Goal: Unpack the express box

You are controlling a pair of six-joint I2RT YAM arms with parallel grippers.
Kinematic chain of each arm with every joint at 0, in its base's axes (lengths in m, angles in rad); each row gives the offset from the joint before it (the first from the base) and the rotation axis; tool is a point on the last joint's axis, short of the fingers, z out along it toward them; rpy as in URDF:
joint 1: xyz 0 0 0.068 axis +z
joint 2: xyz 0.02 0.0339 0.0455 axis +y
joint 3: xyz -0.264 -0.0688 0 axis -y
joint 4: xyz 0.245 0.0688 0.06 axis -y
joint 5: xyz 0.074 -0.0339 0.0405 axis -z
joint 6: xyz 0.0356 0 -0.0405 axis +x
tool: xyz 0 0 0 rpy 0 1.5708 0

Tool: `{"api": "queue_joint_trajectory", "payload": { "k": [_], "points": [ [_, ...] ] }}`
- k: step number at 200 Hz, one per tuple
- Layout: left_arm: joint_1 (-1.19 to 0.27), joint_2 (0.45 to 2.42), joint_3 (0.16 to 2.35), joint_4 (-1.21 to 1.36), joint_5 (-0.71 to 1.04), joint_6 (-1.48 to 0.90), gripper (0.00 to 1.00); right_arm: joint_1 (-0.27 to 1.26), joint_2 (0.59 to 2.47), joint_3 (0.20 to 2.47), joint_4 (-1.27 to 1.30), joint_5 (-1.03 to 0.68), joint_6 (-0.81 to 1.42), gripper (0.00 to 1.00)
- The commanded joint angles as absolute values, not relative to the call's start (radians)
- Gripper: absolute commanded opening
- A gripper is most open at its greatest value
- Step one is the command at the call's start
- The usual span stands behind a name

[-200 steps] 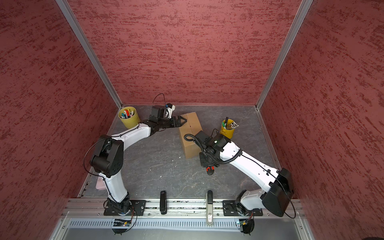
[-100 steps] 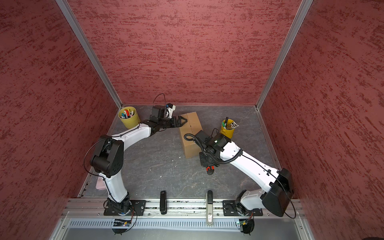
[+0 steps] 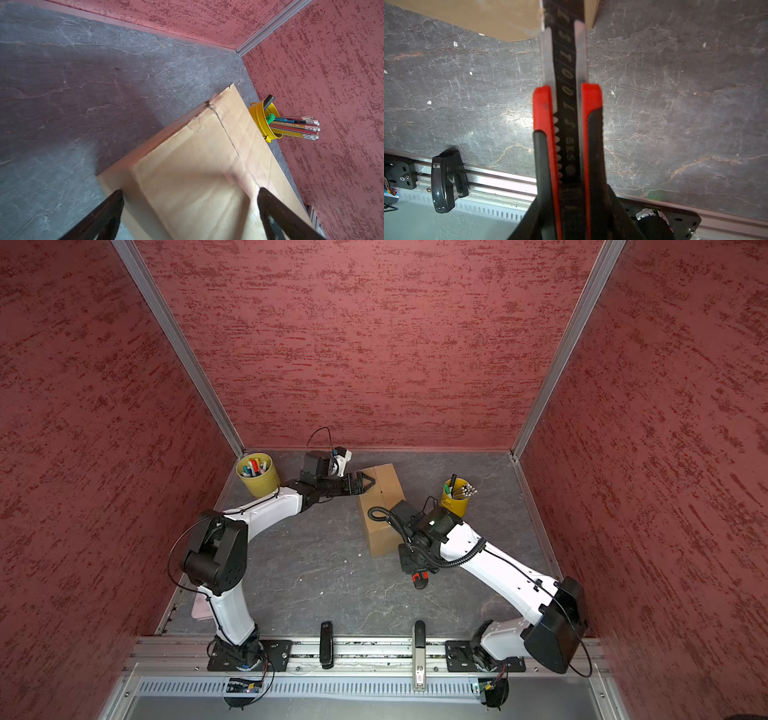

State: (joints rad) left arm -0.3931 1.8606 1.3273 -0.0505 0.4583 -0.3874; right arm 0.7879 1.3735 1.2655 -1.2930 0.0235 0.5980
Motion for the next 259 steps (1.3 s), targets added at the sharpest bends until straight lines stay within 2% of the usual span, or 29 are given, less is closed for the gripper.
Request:
{"api": "queue_joint_trajectory", "payload": {
  "k": [1,259],
  "points": [
    [-0.4,1.873,1.331,-0.027,0.461,-0.384,1.0,0.784,1.355,1.299,-1.312,0.04,0.612,0.0],
    [-0.405,1.878,1.339,-0.025,0.461,-0.385,1.0,0.782,1.351,1.306,-1.307,0.051,0.612,0.0]
  ]
}}
